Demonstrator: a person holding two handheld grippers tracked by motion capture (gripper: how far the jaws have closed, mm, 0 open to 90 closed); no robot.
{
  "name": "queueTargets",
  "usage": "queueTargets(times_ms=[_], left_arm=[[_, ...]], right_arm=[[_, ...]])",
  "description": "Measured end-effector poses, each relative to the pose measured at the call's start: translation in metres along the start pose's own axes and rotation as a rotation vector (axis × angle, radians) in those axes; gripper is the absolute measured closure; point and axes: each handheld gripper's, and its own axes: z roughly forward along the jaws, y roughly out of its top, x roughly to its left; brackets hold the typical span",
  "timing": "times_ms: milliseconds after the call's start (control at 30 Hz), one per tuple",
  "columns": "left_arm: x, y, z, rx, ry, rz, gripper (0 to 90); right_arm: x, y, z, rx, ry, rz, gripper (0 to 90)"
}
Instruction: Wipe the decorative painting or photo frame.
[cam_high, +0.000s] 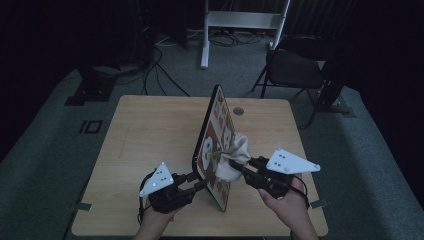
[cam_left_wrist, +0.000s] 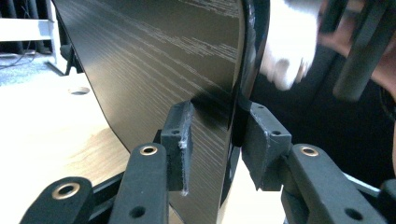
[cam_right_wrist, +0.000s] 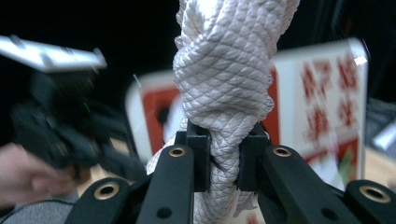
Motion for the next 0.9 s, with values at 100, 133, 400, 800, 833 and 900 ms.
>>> queueTargets(times_ms=[100, 133, 400, 800, 833, 900], left_arm=[[0.0, 0.0, 0.0, 0.002, -0.001, 0.002, 64.6], [0.0, 0.0, 0.0, 0.001, -0.001, 0.002, 64.7], [0.0, 0.0, -0.001, 0.005, 0.001, 0.012, 65.1], [0.0, 0.001, -0.002, 0.015, 0.01, 0.011, 66.0], [0.0, 0.001, -0.002, 0.015, 0.011, 0.01, 66.0], [0.0, 0.001, -0.002, 0.016, 0.012, 0.009, 66.3]], right_arm=[[0.007, 0.024, 0.009, -0.046, 0.024, -0.031, 79.3], [0.008, 0.029, 0.012, -0.056, 0.028, -0.039, 79.3], [0.02, 0.048, 0.05, -0.059, 0.072, -0.067, 79.2], [0.017, 0.036, 0.081, 0.044, 0.071, -0.099, 79.3], [0.015, 0.036, 0.082, 0.049, 0.066, -0.103, 79.3], [0.012, 0.038, 0.085, 0.058, 0.059, -0.105, 79.3]])
